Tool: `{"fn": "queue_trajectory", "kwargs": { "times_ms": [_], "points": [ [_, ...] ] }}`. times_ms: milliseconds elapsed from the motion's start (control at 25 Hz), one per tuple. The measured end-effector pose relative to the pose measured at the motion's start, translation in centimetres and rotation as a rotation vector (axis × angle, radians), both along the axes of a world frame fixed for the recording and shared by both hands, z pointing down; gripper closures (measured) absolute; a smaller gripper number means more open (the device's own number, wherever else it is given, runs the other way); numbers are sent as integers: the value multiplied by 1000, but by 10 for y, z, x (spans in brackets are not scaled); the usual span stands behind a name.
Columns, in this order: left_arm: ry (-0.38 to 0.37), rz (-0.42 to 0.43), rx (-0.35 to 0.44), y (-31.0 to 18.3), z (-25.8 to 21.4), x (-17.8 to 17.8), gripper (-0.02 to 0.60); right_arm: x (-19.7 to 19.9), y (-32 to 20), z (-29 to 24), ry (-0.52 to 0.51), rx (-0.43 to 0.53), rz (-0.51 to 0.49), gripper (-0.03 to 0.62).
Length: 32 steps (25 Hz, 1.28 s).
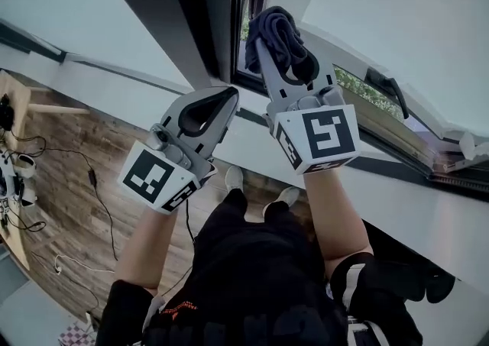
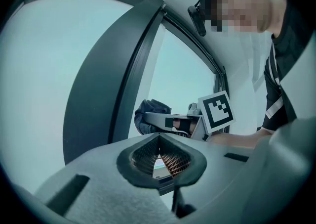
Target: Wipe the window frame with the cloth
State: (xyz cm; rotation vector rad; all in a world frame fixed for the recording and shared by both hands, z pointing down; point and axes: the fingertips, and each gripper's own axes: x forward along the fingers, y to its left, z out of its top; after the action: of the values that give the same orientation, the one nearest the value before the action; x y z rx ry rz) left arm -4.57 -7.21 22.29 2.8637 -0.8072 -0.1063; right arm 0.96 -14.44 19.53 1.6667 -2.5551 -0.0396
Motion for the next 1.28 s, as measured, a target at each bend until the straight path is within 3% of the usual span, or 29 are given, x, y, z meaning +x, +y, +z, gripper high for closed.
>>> {"fn": "queue_trajectory", "kwargs": {
  "times_ms": [640, 1280],
  "points": [
    [7, -17, -5, -13, 2, -19, 563, -22, -10, -6, 17, 20, -27, 491],
    [3, -14, -96, -12, 52, -21, 563, -22, -14, 49, -2, -67, -10, 491]
  ]
}}
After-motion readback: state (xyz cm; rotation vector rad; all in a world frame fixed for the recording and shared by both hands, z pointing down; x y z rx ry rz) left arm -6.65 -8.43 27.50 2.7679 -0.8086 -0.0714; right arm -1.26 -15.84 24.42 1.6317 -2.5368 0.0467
